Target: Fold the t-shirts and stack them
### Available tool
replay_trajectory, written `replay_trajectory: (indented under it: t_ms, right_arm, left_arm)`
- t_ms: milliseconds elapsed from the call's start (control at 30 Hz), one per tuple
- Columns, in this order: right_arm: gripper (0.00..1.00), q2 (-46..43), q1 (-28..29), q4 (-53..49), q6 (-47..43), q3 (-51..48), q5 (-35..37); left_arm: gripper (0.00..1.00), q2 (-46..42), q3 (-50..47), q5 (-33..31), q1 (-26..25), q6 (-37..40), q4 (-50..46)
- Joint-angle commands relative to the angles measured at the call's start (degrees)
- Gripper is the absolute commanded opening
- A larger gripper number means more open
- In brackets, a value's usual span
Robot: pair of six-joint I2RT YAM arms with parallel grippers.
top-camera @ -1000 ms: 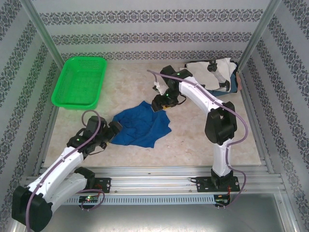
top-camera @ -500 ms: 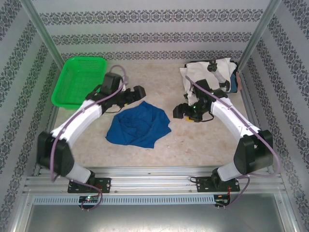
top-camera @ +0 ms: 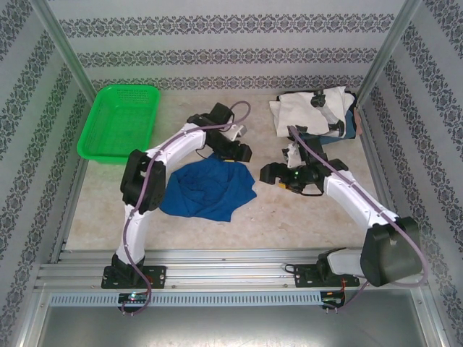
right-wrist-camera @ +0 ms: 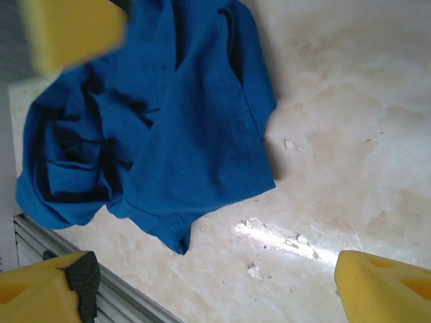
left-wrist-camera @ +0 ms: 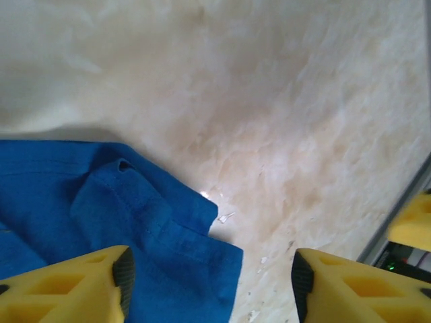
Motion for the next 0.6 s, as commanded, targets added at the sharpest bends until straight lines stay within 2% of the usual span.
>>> replay_trajectory:
  t_ms: [0, 400, 567]
  right_arm:
    - [0.91, -2.8, -0.9, 3.2, 1.5, -2.0, -0.9]
    - [0.91, -7.1, -2.2, 3.2, 2.3, -5.0, -1.8]
    - [0.91, -7.9, -2.1, 3.5, 2.7, -5.5, -2.0]
  left_arm:
    - [0.60, 2.6, 3.0, -3.0, -1.1, 3.8, -4.8]
    - [0.58, 6.9, 4.4, -13.2, -2.7, 4.3, -4.4]
    - [0.57, 7.8, 4.7, -12.3, -3.2, 3.5, -1.9]
